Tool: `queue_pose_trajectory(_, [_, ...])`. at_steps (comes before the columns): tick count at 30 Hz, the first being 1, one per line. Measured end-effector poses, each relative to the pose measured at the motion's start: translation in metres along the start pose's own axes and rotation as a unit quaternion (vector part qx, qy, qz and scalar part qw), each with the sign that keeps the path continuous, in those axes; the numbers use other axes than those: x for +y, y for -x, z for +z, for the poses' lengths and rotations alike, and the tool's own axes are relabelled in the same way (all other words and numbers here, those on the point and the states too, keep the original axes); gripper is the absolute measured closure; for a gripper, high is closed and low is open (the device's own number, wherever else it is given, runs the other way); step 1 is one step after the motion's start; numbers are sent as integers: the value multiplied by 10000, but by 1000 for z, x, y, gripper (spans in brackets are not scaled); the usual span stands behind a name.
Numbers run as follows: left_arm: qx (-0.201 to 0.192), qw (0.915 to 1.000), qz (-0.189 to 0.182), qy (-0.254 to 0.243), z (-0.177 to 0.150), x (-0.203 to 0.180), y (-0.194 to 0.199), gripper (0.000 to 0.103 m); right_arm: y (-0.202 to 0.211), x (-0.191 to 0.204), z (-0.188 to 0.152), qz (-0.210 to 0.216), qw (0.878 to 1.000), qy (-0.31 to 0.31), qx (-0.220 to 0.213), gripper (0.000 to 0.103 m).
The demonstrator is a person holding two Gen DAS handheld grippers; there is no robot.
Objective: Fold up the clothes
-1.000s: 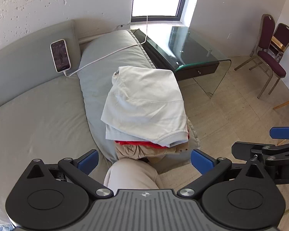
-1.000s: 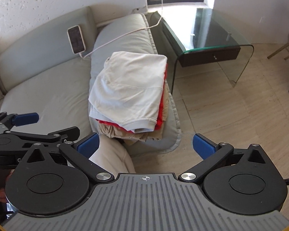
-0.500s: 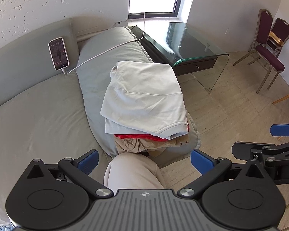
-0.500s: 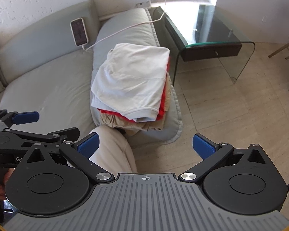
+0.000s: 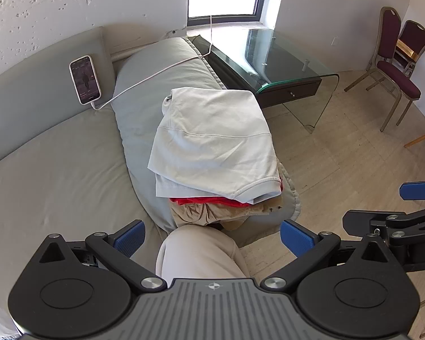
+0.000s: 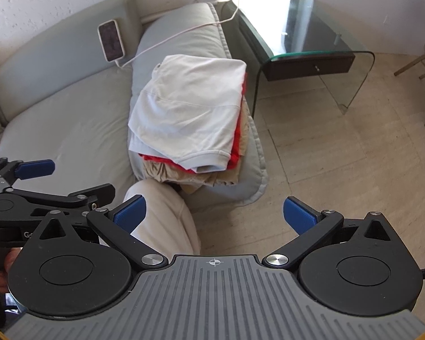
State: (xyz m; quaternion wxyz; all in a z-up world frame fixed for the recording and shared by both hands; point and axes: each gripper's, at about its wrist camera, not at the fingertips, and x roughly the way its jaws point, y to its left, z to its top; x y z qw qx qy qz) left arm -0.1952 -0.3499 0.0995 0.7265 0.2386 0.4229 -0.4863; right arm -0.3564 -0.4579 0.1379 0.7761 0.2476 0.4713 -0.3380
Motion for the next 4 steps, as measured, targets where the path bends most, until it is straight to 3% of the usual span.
queue_pose_trajectory(4, [-62, 10000, 22, -27, 0, 0, 0, 1, -1, 0, 1, 3, 10000, 0, 9, 0])
